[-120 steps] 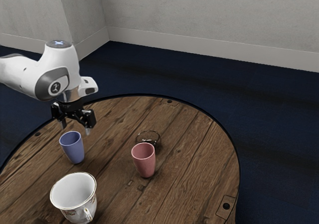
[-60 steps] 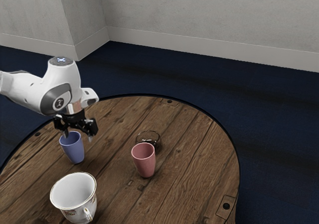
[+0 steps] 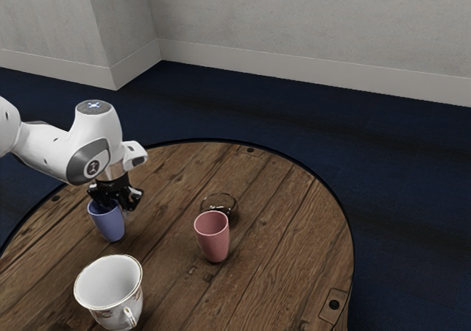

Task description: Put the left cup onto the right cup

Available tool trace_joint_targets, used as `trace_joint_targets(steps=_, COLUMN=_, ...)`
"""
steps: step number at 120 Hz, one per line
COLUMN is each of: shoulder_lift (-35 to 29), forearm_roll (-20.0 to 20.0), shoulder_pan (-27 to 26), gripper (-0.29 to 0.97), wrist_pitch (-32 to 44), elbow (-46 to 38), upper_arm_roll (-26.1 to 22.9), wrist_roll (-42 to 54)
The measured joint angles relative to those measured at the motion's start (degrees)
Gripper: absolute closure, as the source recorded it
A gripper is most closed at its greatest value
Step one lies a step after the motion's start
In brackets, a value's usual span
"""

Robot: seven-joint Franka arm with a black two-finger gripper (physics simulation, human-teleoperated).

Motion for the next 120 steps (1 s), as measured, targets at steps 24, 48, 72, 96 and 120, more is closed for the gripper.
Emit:
trace_joint_targets(steps=24, shoulder_lift=0.2, forearm_roll=0.1, shoulder_pan=0.0, gripper=0.73, wrist_pitch=0.4, elbow=0.0, upper_arm_roll=0.1, wrist_roll=-0.1)
trace_joint_targets(steps=48, shoulder_lift=-2.4, forearm_roll=0.2, shoulder_pan=0.2, gripper=0.76, wrist_pitch=-2.3, elbow=3.1, upper_arm_roll=-1.7, wrist_roll=0.1)
trace_joint_targets(steps=72, shoulder_lift=-3.7, forearm_roll=0.2, shoulder_pan=-0.1, gripper=0.77, wrist_pitch=-8.8, elbow=10.1, upper_arm_roll=-7.1, wrist_roll=0.0)
trace_joint_targets(steps=96, shoulder_lift=-3.7, forearm_roll=-0.6, shoulder_pan=-0.1, gripper=0.78, wrist_pitch=-13.7, elbow=13.7, upper_arm_roll=-13.8, wrist_roll=-0.3)
trace_joint_targets(steps=120, shoulder_lift=-3.8, forearm_roll=-0.8, shoulder_pan=-0.1, gripper=0.78, wrist_pitch=-15.8, elbow=15.8, upper_arm_roll=-20.0, wrist_roll=-2.0)
